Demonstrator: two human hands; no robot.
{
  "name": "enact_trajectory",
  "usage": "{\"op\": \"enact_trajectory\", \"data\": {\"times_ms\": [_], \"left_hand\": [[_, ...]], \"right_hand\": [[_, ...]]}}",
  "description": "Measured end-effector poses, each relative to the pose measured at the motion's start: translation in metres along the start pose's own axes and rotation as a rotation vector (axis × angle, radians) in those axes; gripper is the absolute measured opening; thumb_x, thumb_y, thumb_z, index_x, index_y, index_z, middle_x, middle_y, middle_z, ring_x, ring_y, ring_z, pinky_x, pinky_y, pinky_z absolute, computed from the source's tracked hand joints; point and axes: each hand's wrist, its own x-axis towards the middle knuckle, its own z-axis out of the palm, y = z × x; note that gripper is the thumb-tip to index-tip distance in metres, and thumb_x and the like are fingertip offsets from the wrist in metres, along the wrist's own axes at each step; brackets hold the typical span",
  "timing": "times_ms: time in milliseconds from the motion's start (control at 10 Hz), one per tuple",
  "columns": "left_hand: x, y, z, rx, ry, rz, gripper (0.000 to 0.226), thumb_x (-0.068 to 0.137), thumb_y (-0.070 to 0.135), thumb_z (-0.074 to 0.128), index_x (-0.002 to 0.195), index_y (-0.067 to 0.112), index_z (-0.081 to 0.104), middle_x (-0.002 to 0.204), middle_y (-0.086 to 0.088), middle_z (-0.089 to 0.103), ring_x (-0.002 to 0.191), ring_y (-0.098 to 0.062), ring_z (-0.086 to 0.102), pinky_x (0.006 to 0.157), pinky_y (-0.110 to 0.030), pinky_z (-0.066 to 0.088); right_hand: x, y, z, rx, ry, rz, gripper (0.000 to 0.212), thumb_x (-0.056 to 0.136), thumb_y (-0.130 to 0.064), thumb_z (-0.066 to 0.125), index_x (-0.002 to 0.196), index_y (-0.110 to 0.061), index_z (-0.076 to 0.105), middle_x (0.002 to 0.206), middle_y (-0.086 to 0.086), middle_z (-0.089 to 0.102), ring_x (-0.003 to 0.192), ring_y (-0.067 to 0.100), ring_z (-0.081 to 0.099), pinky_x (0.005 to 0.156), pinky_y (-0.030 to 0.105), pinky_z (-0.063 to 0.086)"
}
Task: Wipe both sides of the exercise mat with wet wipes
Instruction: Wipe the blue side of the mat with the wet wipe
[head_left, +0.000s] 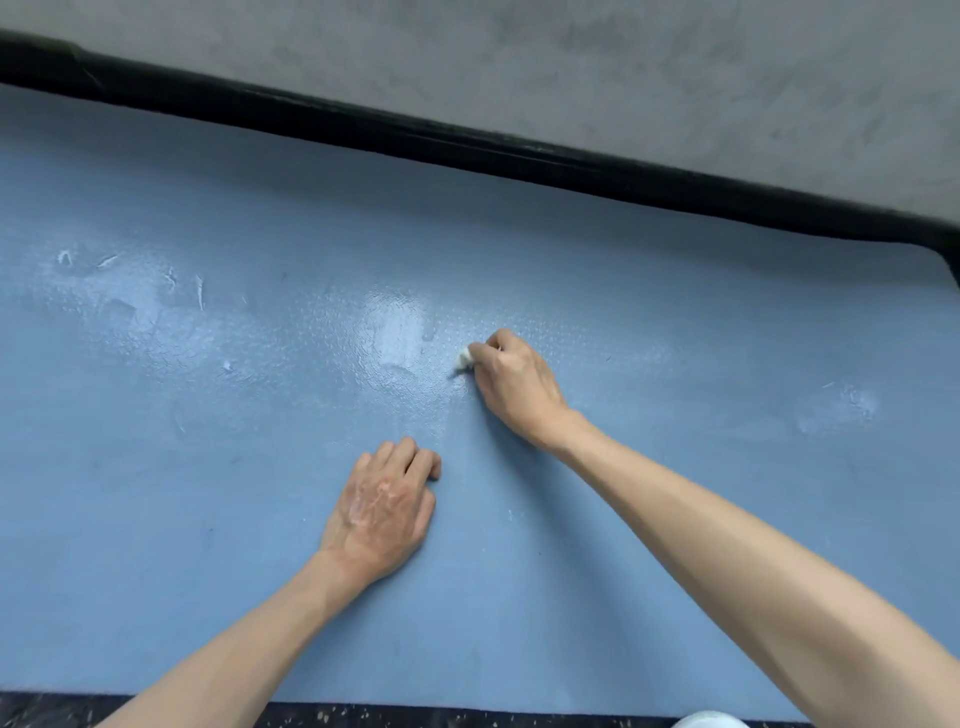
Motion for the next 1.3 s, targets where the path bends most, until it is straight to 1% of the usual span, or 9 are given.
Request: {"op": "enact_trajectory", "data": {"times_ms": [200,300,400,600,700,900,1000,1100,1300], "left_hand": [[0.002,-0.002,0.0,-0.041,0.0,-0.001,0.012,0.076,0.022,0.043,0.087,0.024,0.047,0.081,0.004,0.046,0.073,-0.019,0.043,0.065,-0.032,0.031],[0.005,-0.005,-0.001,-0.114,0.02,0.02,0.01,0.077,0.022,0.043,0.086,0.024,0.046,0.079,0.004,0.049,0.071,-0.019,0.046,0.065,-0.03,0.032],[0.013,-0.006,-0.002,-0.161,0.044,0.015,0.008,0.079,0.021,0.043,0.086,0.024,0.047,0.077,0.003,0.051,0.07,-0.019,0.049,0.064,-0.03,0.037],[0.055,-0.012,-0.003,-0.175,0.114,-0.074,0.016,0.083,0.019,0.041,0.083,0.015,0.056,0.077,0.0,0.053,0.07,-0.024,0.052,0.062,-0.036,0.044],[0.084,-0.021,-0.006,-0.175,0.14,-0.111,0.019,0.083,0.02,0.04,0.084,0.013,0.057,0.078,-0.002,0.055,0.07,-0.027,0.054,0.062,-0.037,0.045],[0.162,-0.043,-0.006,-0.159,0.211,-0.264,0.024,0.083,0.018,0.04,0.092,0.009,0.06,0.086,-0.011,0.06,0.077,-0.034,0.057,0.067,-0.038,0.042],[0.2,-0.048,0.002,-0.159,0.188,-0.31,0.016,0.085,0.011,0.048,0.095,0.007,0.061,0.091,-0.013,0.06,0.084,-0.036,0.056,0.072,-0.038,0.037],[0.213,-0.049,0.015,-0.092,0.206,-0.33,0.011,0.083,0.009,0.052,0.092,0.01,0.059,0.09,-0.01,0.058,0.083,-0.034,0.054,0.072,-0.04,0.037],[0.215,-0.049,0.015,-0.04,0.23,-0.343,0.013,0.08,0.014,0.049,0.09,0.015,0.057,0.086,-0.003,0.055,0.076,-0.027,0.051,0.067,-0.037,0.036]], "right_hand": [[-0.069,-0.014,0.012,-0.001,-0.203,-0.161,0.026,0.099,-0.008,0.039,0.117,-0.003,0.057,0.113,0.015,0.051,0.097,0.03,0.051,0.073,0.029,0.029],[-0.121,-0.023,0.004,0.087,-0.377,-0.201,0.023,0.09,-0.003,0.052,0.111,-0.01,0.06,0.102,0.01,0.054,0.083,0.027,0.056,0.067,0.026,0.036],[-0.096,-0.01,0.009,0.142,-0.218,-0.344,0.015,0.091,-0.014,0.047,0.102,-0.018,0.057,0.088,0.008,0.051,0.07,0.019,0.042,0.061,0.024,0.03],[0.045,0.028,0.005,-0.055,0.006,-0.023,0.026,0.099,-0.012,0.042,0.115,-0.013,0.063,0.107,0.009,0.051,0.093,0.027,0.052,0.071,0.027,0.029],[0.067,0.037,0.0,0.024,0.102,0.046,0.026,0.097,-0.018,0.046,0.098,-0.028,0.071,0.089,-0.008,0.047,0.076,0.006,0.047,0.066,0.024,0.035],[-0.049,0.0,0.005,0.143,-0.126,-0.241,0.015,0.094,-0.018,0.039,0.103,-0.021,0.052,0.088,0.008,0.047,0.069,0.021,0.04,0.059,0.029,0.035],[-0.061,0.006,0.0,0.157,-0.22,-0.357,0.015,0.093,-0.019,0.04,0.104,-0.022,0.049,0.089,0.002,0.045,0.071,0.012,0.03,0.057,0.024,0.032],[0.006,0.03,0.002,0.183,-0.126,-0.334,0.017,0.091,-0.017,0.045,0.104,-0.027,0.05,0.083,0.005,0.046,0.065,0.016,0.036,0.054,0.027,0.037],[0.151,0.084,-0.014,0.114,0.17,-0.009,0.032,0.09,-0.003,0.05,0.102,-0.022,0.073,0.087,0.004,0.052,0.079,0.027,0.058,0.069,0.038,0.052]]}}
